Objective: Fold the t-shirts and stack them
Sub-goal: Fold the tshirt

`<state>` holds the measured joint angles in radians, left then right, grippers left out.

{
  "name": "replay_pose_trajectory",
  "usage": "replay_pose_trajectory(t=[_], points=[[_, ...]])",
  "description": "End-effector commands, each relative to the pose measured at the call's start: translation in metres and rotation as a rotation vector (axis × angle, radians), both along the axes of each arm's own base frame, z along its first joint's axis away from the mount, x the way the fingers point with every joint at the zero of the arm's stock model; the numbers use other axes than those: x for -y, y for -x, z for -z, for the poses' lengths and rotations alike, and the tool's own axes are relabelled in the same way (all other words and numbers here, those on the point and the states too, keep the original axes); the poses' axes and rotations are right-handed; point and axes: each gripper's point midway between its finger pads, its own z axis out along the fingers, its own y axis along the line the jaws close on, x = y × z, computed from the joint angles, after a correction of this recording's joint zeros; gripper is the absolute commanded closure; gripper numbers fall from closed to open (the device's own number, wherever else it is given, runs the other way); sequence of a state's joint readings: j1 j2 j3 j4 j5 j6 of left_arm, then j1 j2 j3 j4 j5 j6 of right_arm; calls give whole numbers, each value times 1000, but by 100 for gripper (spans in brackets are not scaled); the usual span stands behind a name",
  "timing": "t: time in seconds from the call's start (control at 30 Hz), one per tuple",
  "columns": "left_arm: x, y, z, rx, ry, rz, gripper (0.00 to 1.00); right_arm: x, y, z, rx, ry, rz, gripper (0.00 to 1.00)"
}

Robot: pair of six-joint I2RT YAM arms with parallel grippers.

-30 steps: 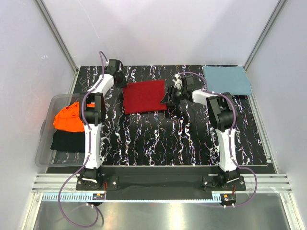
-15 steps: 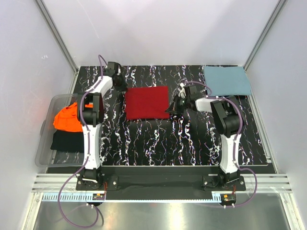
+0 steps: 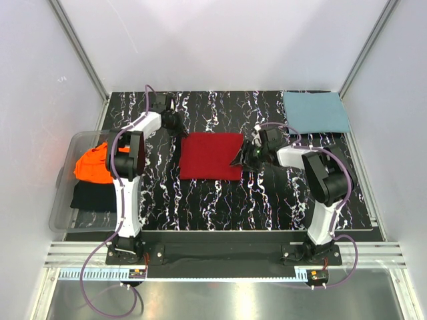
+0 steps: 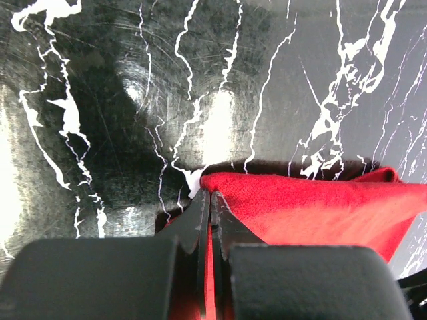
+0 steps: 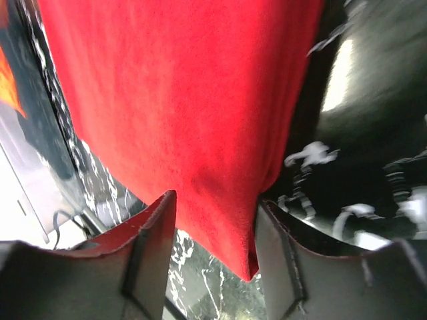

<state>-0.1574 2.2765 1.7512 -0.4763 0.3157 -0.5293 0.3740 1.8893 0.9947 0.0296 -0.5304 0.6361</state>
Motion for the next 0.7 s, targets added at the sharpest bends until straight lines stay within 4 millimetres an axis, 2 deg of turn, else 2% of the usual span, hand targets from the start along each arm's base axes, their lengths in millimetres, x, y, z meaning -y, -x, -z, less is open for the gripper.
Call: replay_pose_trajectory(t=[0.0,0.03,0.07,0.1,0.17,0.2,0.23,0.27,0.3,0.33,0.4,0.47,0.5,0.53,0.6,0.67], points=[[3,-5,-33,85,22,44,100,24,-36,0,58,49,77,44],[2,-6,-32,88,14,47,100,25,-46,-6,76,33,74,43],[1,-6,-27,84,3,52,100,34,-56,-6,75,26,95,42],[-1,-7,-25,81,-3,51,100,38,-60,0,62,22,100,42],[-3,-6,-17,66,-15,55,100,47,-76,-4,81,7,115,42],[-2,-6,-15,64,-15,60,100,49,-80,1,76,5,113,42],[-2,-6,-14,61,-15,63,100,46,-89,-7,107,-15,86,42],[-3,-6,-10,57,-17,63,100,45,-93,-7,113,-25,73,42],[-3,-7,-9,57,-19,62,100,48,-97,0,102,-32,70,42],[-3,-7,-5,51,-23,65,100,44,-108,-10,132,-52,51,42],[-3,-10,-4,55,-27,69,100,47,-116,-7,129,-70,49,42],[-4,-12,-1,54,-34,74,100,46,-126,-16,154,-88,41,42],[-3,-13,0,55,-34,77,100,46,-129,-11,148,-88,42,42],[-5,-13,3,50,-41,74,100,43,-136,-18,167,-101,33,42],[-4,-17,3,58,-46,76,100,40,-140,-11,154,-113,25,43],[-5,-21,6,60,-48,78,100,38,-150,-14,170,-118,30,45]])
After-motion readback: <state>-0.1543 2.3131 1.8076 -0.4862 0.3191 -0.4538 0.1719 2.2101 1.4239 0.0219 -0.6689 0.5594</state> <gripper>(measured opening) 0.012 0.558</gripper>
